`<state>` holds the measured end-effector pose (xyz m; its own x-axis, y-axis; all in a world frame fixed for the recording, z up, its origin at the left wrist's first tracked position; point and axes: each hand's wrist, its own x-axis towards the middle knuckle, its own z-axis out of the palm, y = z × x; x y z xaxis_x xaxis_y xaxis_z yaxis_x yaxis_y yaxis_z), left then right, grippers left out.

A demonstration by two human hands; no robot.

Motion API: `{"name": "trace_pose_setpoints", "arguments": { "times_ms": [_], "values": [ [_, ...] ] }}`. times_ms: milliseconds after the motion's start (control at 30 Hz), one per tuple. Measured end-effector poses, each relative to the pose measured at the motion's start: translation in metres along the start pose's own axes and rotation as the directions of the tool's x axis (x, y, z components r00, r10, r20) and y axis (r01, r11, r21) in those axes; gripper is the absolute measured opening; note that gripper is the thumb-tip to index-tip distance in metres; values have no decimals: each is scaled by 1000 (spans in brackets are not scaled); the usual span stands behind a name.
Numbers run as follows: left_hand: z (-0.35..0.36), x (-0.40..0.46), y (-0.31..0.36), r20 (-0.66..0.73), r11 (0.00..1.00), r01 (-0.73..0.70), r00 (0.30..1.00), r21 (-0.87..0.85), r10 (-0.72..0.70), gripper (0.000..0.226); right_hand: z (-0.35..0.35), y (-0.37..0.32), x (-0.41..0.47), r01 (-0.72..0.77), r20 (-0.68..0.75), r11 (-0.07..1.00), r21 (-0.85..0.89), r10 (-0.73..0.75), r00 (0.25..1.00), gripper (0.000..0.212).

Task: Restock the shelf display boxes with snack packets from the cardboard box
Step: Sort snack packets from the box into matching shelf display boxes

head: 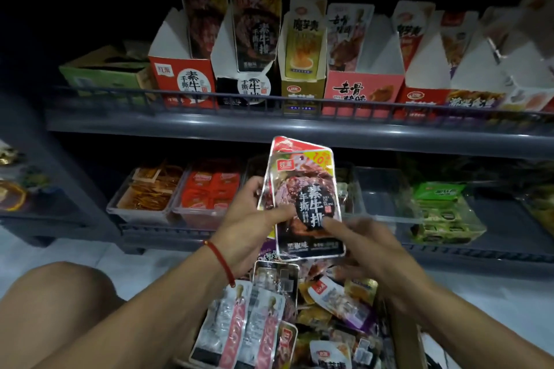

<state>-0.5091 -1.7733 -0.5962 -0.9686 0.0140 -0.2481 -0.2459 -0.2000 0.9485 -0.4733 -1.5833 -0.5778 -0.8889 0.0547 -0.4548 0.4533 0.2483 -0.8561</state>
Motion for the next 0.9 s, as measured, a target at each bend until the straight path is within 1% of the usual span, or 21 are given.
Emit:
{"name": "trace_pose_setpoints", "arguments": {
  "times_ms": [33,67,100,133,167,200,267,333,367,433,467,533,600,633,700,800,867,900],
  "values": [
    [-1,-1,3,-6,999,-29,1000,35,29,41,-4,-4,6,97,-114,990,-104,-109,987,44],
    [-2,-2,6,-10,996,-56,998,67,57,39,-9,-8,12,219,-191,954,-206,-259,947,50],
    [-3,-4,8,-12,992,-80,997,97,82,37,-13,-12,18,346,-211,896,-277,-408,888,54],
    [-4,-4,11,-13,988,-100,995,121,102,36,-15,-18,22,455,-181,830,-323,-526,831,59],
    [-5,-5,14,-12,985,-112,993,133,115,37,-16,-22,25,529,-134,768,-362,-604,785,64],
    [-5,-5,17,-12,984,-118,993,134,121,38,-15,-26,27,566,-88,717,-408,-648,757,67],
    [-6,-6,23,-33,981,-135,990,142,141,41,-11,-34,28,576,-51,649,-497,-684,727,65],
    [-8,-6,30,-77,972,-158,982,174,174,40,-8,-41,27,565,-46,642,-518,-681,731,55],
    [-11,-7,33,-96,970,-167,978,177,186,39,-8,-44,27,564,-31,649,-510,-670,742,47],
    [-21,-5,41,-137,971,-176,970,163,199,35,-9,-56,27,575,30,620,-534,-666,745,23],
    [-27,-3,47,-164,970,-188,963,151,212,32,-12,-63,27,583,63,616,-530,-657,751,15],
    [-40,0,60,-223,965,-236,941,114,256,27,-15,-85,26,592,125,668,-450,-609,783,8],
    [-54,4,75,-294,956,-289,910,53,292,24,-18,-115,23,621,163,678,-394,-613,773,6],
    [-62,5,82,-322,951,-309,899,12,296,24,-18,-132,23,644,149,663,-382,-643,751,6],
    [-74,7,93,-345,942,-330,892,-56,292,26,-19,-171,28,685,53,620,-384,-725,686,4],
    [-89,9,102,-362,928,-362,880,-92,308,28,-15,-233,46,703,-91,534,-470,-822,563,12],
    [-92,10,104,-387,917,-386,864,-97,322,28,-10,-267,58,695,-150,513,-504,-844,514,8],
    [-94,11,106,-399,912,-398,856,-100,329,28,-5,-284,64,672,-159,490,-555,-856,492,6]
  ]
}}
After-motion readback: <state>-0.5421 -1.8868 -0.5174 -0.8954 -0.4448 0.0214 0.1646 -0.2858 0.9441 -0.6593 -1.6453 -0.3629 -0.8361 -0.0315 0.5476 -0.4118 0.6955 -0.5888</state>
